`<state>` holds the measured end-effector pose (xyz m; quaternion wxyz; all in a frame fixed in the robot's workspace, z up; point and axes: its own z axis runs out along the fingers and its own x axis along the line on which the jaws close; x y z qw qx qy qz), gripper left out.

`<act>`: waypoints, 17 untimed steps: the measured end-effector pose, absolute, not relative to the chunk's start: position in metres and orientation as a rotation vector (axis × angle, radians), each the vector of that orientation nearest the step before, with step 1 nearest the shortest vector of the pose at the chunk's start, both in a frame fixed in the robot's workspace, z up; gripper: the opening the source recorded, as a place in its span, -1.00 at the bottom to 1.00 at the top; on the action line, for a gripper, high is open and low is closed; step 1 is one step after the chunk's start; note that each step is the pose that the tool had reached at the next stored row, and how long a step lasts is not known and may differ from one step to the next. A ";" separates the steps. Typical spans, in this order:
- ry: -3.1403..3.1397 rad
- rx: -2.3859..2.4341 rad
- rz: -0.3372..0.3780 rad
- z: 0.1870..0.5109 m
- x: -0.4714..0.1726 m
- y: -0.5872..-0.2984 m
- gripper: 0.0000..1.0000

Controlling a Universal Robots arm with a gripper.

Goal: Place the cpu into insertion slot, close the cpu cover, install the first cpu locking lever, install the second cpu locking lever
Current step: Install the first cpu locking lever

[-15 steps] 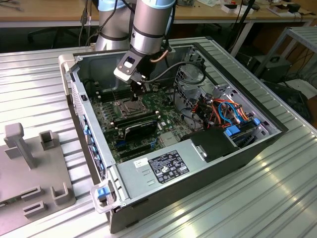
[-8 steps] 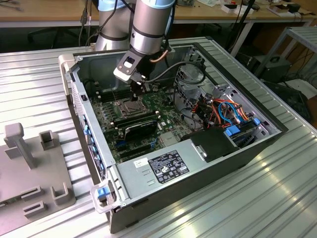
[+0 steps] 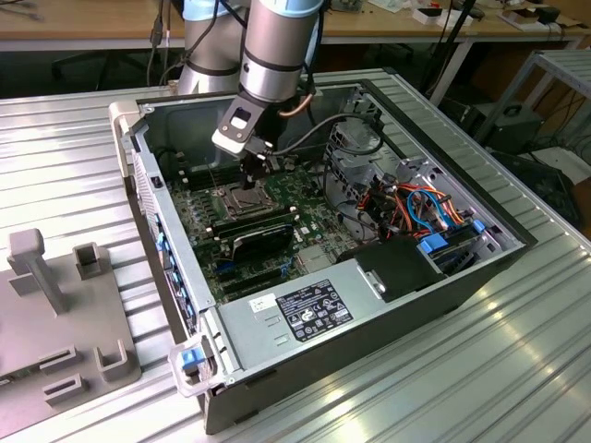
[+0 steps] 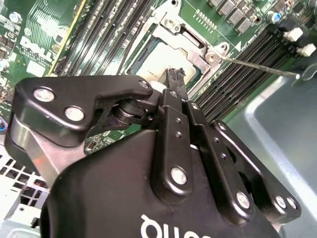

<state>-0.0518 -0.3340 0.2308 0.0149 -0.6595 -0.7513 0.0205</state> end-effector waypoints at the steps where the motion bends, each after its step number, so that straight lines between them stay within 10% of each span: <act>1: -2.341 -2.049 0.063 0.231 -0.053 -0.334 -0.79; 17: -2.353 -2.035 0.064 0.233 -0.083 -0.334 -0.79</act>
